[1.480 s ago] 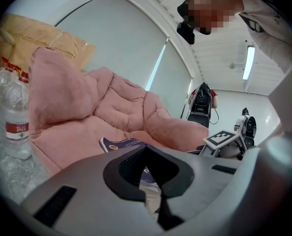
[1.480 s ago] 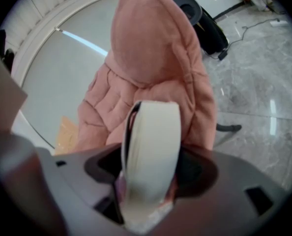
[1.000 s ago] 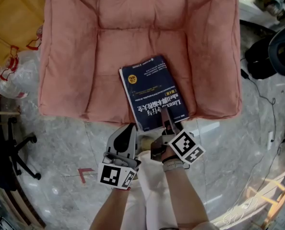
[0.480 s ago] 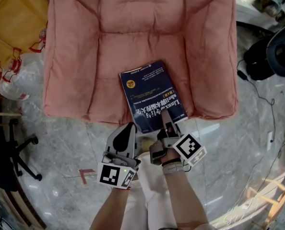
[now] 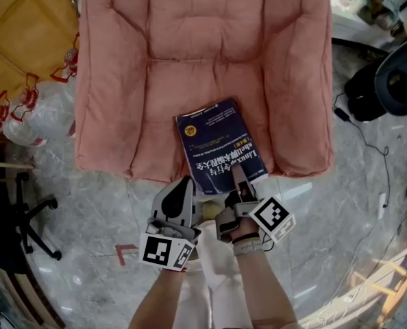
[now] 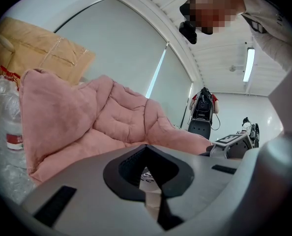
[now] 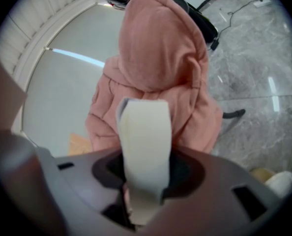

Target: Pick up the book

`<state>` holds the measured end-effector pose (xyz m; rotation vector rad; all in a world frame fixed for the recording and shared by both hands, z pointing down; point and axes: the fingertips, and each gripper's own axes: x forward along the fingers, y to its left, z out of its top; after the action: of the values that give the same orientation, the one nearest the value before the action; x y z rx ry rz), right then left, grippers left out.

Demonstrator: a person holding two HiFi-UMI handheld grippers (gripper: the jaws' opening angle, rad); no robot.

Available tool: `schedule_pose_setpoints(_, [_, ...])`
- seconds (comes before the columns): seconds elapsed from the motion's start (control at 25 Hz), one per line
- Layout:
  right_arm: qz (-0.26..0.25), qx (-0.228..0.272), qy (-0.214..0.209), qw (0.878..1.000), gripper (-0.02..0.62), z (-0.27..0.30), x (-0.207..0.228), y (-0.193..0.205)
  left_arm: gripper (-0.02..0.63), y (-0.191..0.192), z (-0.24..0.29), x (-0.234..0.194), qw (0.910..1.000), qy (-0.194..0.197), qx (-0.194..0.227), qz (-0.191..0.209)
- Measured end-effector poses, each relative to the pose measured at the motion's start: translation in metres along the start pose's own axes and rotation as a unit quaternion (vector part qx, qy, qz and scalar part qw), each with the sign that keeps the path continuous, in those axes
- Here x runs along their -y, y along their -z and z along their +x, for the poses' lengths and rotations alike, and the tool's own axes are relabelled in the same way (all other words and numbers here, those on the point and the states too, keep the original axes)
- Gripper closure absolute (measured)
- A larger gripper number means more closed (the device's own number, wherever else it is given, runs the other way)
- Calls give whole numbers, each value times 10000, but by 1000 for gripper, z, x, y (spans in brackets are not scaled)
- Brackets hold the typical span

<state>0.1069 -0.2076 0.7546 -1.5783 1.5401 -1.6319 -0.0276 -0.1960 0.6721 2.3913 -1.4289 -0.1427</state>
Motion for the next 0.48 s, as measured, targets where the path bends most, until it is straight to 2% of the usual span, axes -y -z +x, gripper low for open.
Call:
schedule_pose_setpoints(0.2, [-26,-48,-19,10000,419,-4,-7,-1,597,-13,1,6,10000,44,56,-14])
schedule_pose_setpoints(0.48, [-21,-106,216,9997,417,-8,-7,-1,597,-19,0,9,10000,59,32,-14])
